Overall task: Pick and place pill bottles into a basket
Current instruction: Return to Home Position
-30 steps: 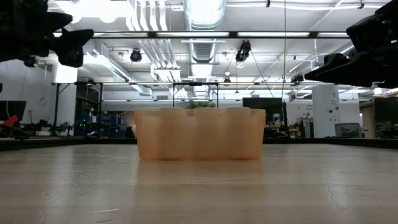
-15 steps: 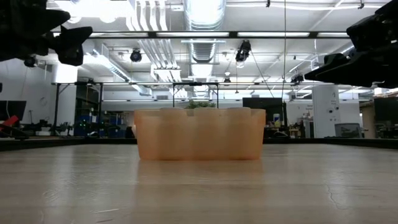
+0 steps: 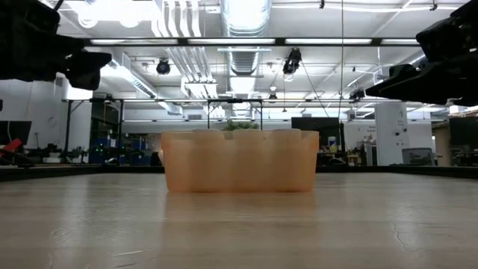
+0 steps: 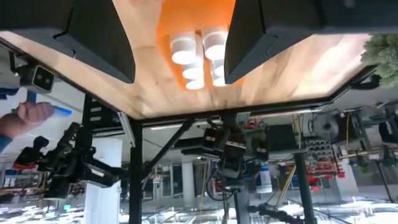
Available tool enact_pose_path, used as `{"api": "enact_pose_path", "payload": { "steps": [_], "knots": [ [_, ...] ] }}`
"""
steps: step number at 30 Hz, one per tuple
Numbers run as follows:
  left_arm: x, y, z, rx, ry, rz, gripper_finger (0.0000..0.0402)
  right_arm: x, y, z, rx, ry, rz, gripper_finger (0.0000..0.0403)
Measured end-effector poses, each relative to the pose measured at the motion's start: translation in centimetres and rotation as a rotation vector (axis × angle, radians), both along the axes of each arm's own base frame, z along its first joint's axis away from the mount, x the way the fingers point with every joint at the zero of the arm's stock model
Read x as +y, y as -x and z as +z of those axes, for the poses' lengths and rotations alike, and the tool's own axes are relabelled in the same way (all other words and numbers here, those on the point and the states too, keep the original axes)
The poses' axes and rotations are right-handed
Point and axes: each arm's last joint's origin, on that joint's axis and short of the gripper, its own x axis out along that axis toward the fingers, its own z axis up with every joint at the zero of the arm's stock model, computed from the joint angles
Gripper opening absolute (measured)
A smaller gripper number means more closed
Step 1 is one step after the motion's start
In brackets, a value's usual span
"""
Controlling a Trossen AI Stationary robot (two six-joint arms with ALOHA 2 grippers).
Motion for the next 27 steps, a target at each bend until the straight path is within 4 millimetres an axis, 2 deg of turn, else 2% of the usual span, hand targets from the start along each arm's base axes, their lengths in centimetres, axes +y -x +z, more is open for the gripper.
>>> {"api": "enact_pose_path", "payload": {
  "steps": [27],
  "knots": [
    [-0.05, -0.76, -0.85, 0.107, -0.015, 0.021, 0.0228, 0.00, 0.00, 0.00, 0.000, 0.000, 0.000, 0.0226]
  ]
}}
